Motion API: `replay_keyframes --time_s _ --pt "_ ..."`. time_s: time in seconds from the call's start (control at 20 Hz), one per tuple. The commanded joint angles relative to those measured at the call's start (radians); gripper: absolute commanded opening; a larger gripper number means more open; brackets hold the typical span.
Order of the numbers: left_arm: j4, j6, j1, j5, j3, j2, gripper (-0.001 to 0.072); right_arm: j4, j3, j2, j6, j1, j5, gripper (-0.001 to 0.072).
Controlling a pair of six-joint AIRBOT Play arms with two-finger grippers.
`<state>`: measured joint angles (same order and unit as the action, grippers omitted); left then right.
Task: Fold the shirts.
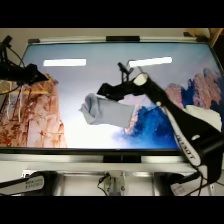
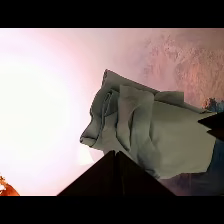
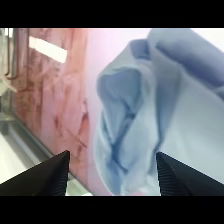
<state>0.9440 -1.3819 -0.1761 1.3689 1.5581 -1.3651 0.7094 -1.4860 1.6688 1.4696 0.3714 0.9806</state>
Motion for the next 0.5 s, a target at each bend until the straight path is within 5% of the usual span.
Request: replay_keyframes --time_s 0.0,0.05,0.15,0.45 --pt "0.002 0.028 0.014 0.001 -0.014 0.005 0.0034 0.486 0.001 -0.103 0.154 -0.162 0.339 0.0636" --pt "0.002 0.028 0.014 0.001 -0.014 0.005 0.0034 0.607 0.013 -0.114 0.161 -0.205 0.465 0.0636" --pt "0.002 0.035 0.014 -0.003 -0.014 0.005 0.0034 0.584 0.098 -0.119 0.149 -0.277 0.558 0.0671" --pt "0.002 0.036 0.014 -0.018 -0.014 0.004 0.0034 0.207 0.362 -0.077 0.068 -0.205 0.158 0.0671"
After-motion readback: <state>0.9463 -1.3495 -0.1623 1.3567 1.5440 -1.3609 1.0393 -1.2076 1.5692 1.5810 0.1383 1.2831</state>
